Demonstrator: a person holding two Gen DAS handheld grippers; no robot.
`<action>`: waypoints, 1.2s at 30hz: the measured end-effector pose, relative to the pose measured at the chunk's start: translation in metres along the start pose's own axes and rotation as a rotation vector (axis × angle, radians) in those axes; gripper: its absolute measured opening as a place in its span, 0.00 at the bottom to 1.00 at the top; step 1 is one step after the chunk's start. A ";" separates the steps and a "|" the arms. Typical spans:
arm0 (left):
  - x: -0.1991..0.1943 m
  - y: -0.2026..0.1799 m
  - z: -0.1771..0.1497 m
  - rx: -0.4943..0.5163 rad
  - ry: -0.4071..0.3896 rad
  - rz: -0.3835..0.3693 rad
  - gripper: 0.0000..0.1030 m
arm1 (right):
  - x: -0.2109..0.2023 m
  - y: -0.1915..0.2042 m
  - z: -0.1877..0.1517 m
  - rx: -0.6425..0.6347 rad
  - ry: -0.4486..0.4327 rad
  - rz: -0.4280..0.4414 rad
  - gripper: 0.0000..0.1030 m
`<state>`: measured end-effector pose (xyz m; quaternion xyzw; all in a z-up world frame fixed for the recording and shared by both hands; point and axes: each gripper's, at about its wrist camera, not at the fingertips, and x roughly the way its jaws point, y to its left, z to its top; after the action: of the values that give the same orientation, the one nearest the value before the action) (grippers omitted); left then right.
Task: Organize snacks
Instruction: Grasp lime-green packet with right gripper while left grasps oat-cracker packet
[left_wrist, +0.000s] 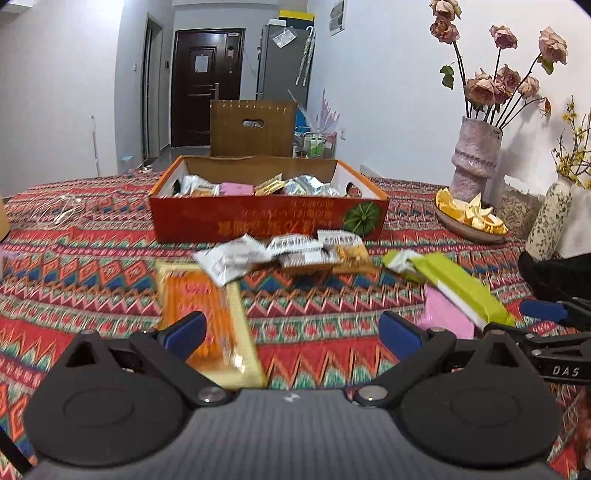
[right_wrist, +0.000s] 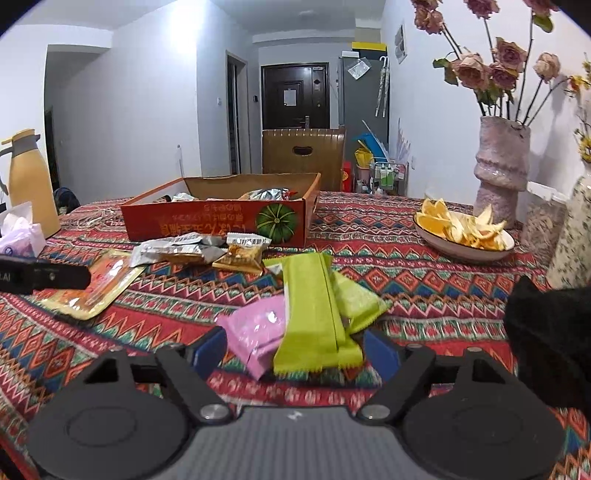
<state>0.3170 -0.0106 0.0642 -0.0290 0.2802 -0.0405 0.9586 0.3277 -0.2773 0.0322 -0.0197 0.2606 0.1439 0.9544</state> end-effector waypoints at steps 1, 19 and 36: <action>0.005 0.000 0.003 0.002 0.000 -0.001 0.99 | 0.004 -0.001 0.003 -0.001 0.001 0.001 0.76; 0.145 0.020 0.072 -0.075 0.153 -0.086 0.68 | 0.087 -0.015 0.036 -0.007 0.081 0.044 0.34; 0.144 0.017 0.079 -0.044 0.117 -0.099 0.36 | 0.092 -0.013 0.040 0.004 0.068 0.054 0.33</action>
<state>0.4822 -0.0042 0.0525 -0.0614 0.3350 -0.0832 0.9365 0.4264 -0.2612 0.0200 -0.0155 0.2938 0.1684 0.9408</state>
